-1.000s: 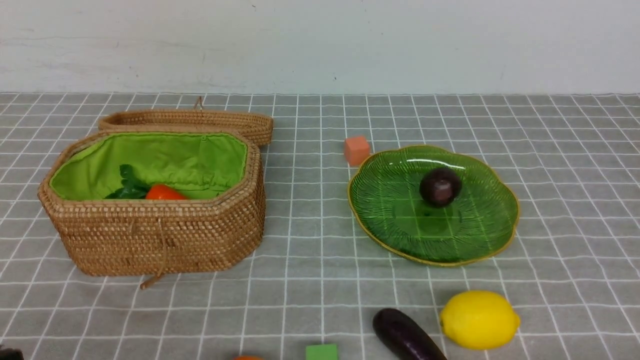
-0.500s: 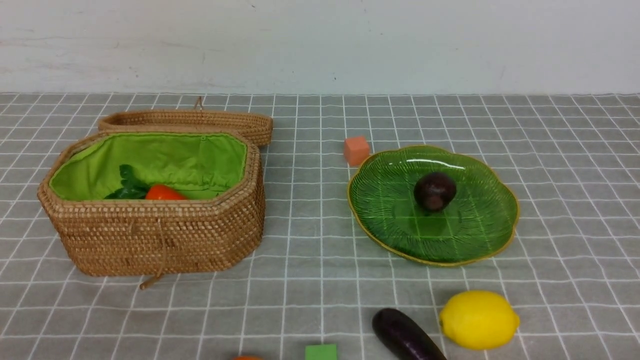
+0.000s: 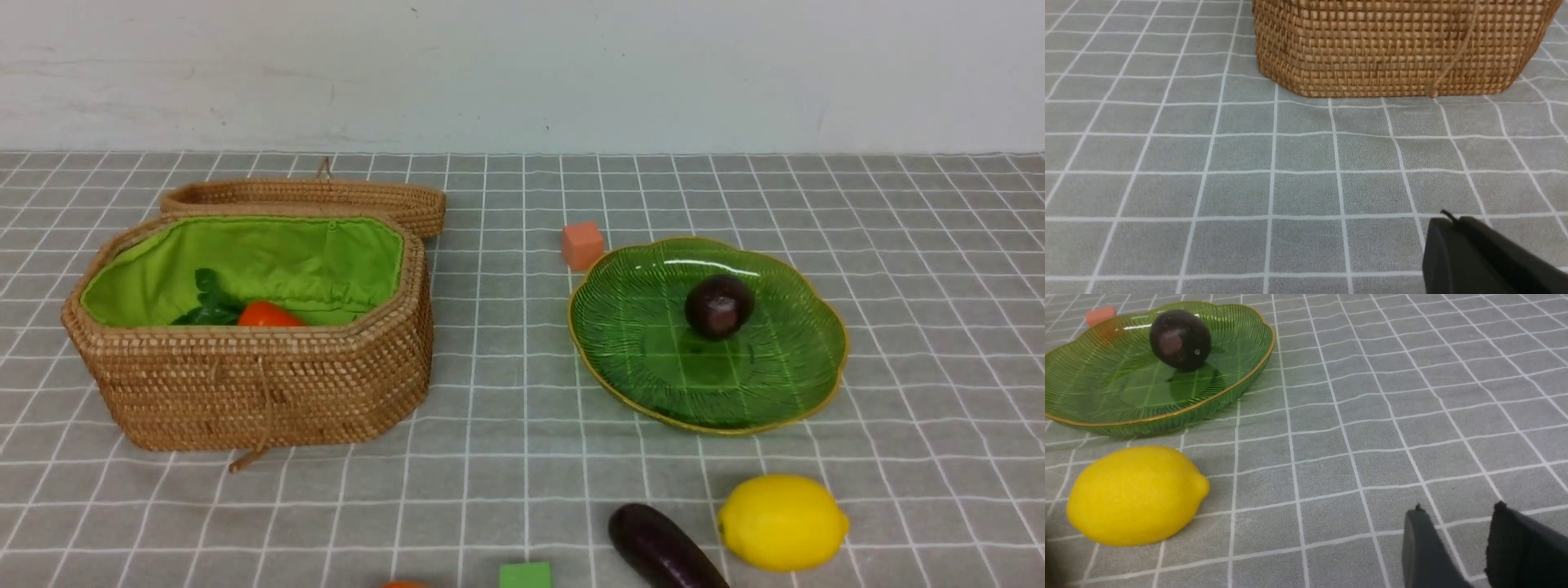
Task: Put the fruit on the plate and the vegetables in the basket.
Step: Use the right arm to grab a mango and put it into the right plate
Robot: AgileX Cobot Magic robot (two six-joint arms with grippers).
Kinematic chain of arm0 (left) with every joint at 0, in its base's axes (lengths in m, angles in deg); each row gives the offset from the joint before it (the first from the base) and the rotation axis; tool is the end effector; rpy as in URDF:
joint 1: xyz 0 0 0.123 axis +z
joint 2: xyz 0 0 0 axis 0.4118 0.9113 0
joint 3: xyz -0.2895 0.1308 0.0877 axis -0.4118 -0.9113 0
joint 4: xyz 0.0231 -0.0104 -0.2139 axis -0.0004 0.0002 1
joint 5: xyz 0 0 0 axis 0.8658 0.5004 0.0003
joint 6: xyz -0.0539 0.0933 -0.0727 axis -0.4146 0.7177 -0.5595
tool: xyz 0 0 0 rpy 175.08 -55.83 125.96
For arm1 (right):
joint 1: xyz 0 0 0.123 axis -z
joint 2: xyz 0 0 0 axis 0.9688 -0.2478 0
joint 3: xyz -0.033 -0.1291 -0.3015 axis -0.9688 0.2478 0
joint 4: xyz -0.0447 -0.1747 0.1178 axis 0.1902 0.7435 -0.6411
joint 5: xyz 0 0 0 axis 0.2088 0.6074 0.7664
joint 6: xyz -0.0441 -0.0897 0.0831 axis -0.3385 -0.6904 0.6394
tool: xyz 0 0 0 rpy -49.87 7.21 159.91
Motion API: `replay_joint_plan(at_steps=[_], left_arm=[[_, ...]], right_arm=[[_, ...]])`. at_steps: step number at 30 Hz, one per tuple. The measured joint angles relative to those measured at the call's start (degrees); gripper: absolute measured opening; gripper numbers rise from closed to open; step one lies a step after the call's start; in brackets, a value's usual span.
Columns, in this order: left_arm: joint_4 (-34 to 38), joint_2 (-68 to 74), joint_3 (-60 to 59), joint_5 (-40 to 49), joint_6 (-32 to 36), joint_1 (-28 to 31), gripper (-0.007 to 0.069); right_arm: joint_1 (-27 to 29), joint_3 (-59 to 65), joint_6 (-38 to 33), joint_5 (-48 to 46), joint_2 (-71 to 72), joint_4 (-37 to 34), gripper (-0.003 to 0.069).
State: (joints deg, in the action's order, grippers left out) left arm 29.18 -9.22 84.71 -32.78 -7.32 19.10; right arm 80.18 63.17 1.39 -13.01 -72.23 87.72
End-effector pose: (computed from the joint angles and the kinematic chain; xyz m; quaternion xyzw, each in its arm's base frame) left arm 0.0072 0.0052 0.1560 -0.0091 0.8146 -0.0320 0.5791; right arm 0.0073 -0.0012 0.1618 0.0721 0.8023 0.0035 0.5925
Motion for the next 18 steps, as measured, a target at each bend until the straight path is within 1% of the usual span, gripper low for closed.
replay_joint_plan(at_steps=[13,16,18], left_arm=[[0.0,0.0,-0.1,-0.1,0.0,0.0,-0.0003],[0.0,0.0,-0.1,-0.2,0.0,0.0,-0.0001],[0.0,0.0,-0.1,-0.2,0.0,0.0,0.0]], right_arm=[[0.0,0.0,0.0,0.2,0.0,0.0,0.0241],[0.0,0.6,1.0,4.5,0.0,-2.3,0.0241],[0.0,0.6,2.7,10.0,0.0,-3.3,0.0241]])
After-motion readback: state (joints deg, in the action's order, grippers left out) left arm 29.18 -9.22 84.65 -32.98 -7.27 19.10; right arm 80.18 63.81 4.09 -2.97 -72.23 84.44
